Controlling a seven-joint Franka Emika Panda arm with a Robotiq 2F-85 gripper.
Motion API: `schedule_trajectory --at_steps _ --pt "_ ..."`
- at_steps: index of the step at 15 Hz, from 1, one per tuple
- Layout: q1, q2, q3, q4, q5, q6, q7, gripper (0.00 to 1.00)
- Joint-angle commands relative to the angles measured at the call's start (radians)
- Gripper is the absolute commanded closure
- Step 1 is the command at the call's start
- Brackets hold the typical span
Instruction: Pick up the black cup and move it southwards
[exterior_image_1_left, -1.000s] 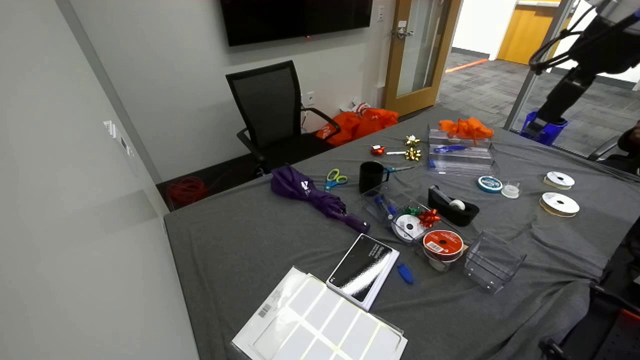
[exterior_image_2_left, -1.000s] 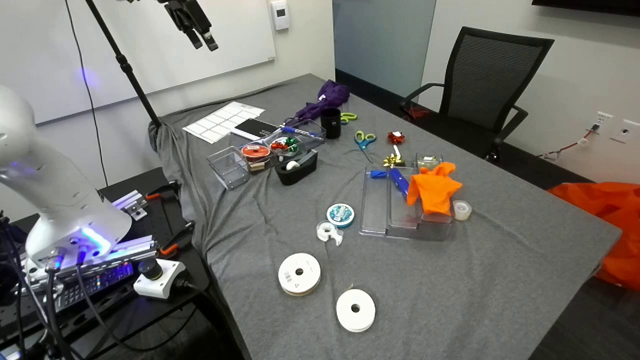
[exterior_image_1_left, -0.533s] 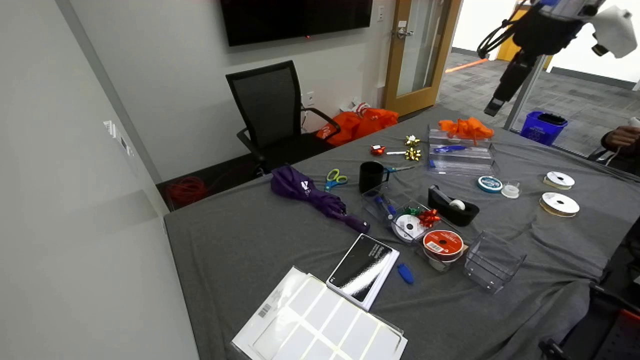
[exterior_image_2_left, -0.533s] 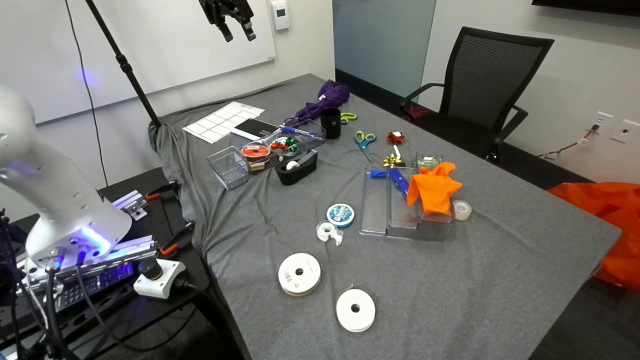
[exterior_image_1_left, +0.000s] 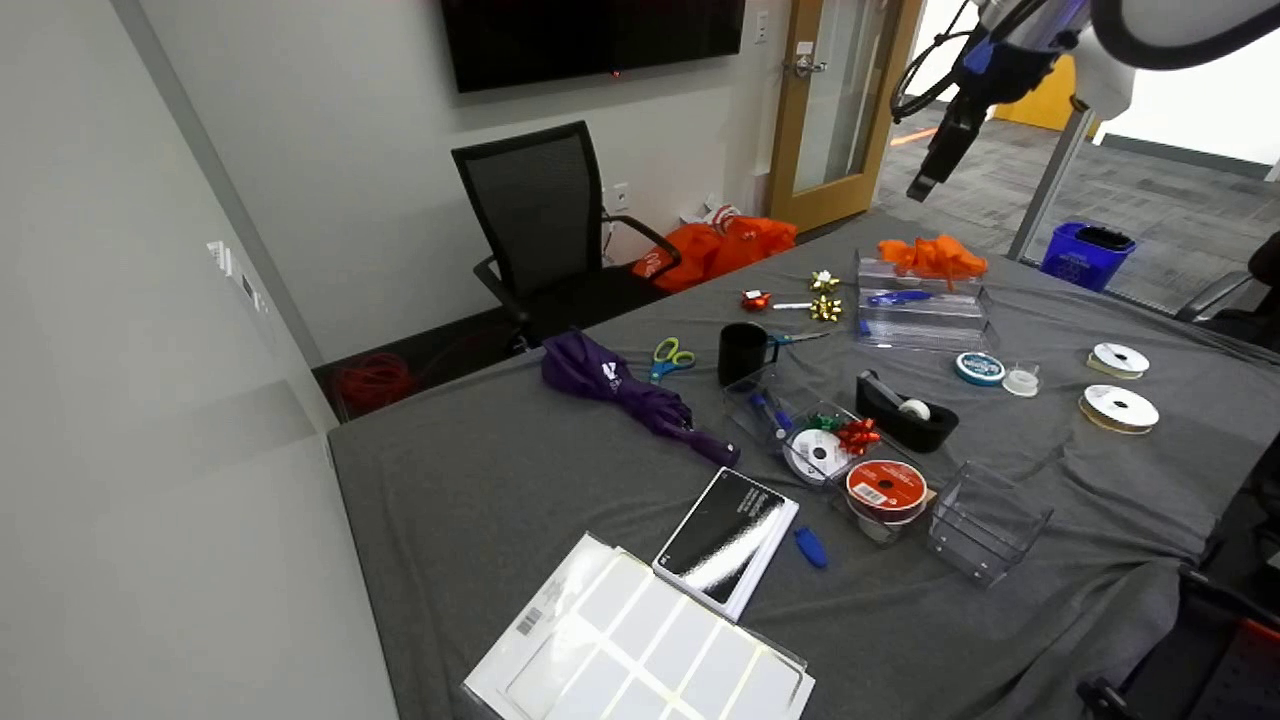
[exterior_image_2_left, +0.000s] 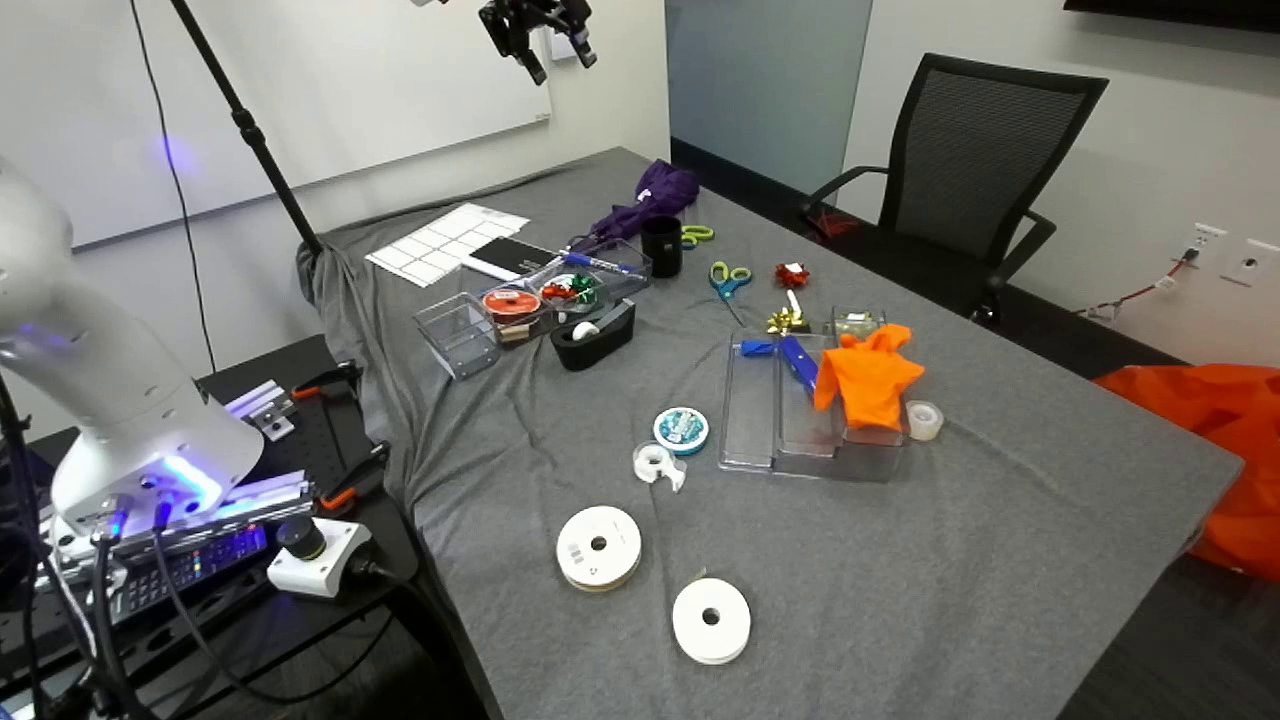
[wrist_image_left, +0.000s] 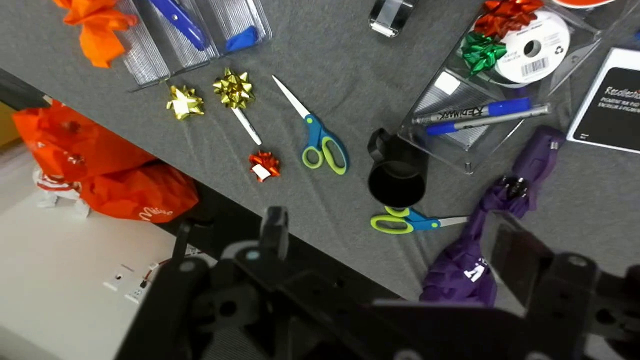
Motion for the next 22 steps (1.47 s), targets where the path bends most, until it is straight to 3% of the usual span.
schedule_trajectory --at_steps 1,3,6,14,17,22 --pt "-0.013 0.002 0.013 0.005 0.002 -0.002 -0.002 0.0" --pt "-0.013 0.002 0.013 0.009 0.002 -0.002 -0.002 0.0" --pt "-0.006 0.052 0.001 0.064 0.086 -0.063 -0.113 0.0" --pt "-0.063 0.299 0.007 0.277 0.415 -0.065 -0.583 0.0" --pt "-0.096 0.406 0.031 0.365 0.438 -0.083 -0.709 0.0" --pt "-0.126 0.557 0.07 0.493 0.403 -0.07 -0.776 0.0"
